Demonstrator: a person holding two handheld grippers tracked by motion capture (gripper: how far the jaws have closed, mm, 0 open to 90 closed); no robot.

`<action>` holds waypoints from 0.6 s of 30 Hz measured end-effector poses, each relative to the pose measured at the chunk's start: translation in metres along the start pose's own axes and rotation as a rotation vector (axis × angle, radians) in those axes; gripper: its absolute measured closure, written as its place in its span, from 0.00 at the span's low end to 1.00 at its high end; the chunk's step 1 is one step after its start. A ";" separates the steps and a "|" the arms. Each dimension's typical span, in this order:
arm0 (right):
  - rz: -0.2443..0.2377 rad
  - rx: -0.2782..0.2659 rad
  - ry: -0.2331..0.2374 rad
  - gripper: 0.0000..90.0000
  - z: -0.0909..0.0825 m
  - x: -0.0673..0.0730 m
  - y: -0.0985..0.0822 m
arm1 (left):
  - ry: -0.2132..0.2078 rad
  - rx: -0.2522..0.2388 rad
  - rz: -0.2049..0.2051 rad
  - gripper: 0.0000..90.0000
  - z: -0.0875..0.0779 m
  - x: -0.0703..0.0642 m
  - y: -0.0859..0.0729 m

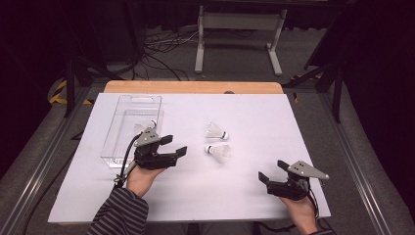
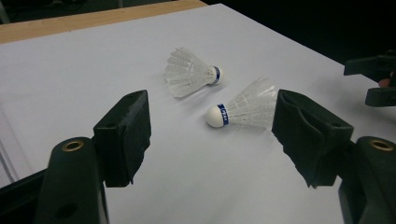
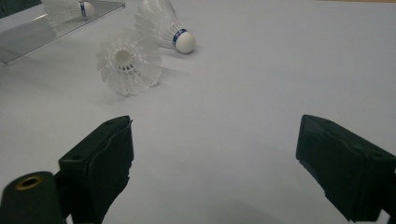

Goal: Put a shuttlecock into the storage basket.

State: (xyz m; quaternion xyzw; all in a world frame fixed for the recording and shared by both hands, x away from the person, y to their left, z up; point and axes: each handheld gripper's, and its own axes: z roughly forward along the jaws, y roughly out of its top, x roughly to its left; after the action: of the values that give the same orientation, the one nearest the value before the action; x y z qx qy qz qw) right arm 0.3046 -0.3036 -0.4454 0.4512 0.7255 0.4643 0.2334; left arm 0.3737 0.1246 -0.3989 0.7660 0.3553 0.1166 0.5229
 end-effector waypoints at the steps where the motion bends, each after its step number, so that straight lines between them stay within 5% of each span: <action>1: 0.000 0.000 0.000 0.13 0.000 0.000 0.000 | 0.002 -0.002 -0.004 0.32 0.002 -0.001 0.000; 18: 0.011 -0.008 0.003 0.13 0.000 -0.001 0.000 | -0.008 0.025 0.018 0.33 0.017 -0.007 0.011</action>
State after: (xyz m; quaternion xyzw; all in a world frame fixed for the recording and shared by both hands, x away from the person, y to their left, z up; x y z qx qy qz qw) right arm 0.3049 -0.3044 -0.4454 0.4536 0.7215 0.4690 0.2316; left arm 0.3825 0.1060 -0.3950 0.7760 0.3476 0.1137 0.5139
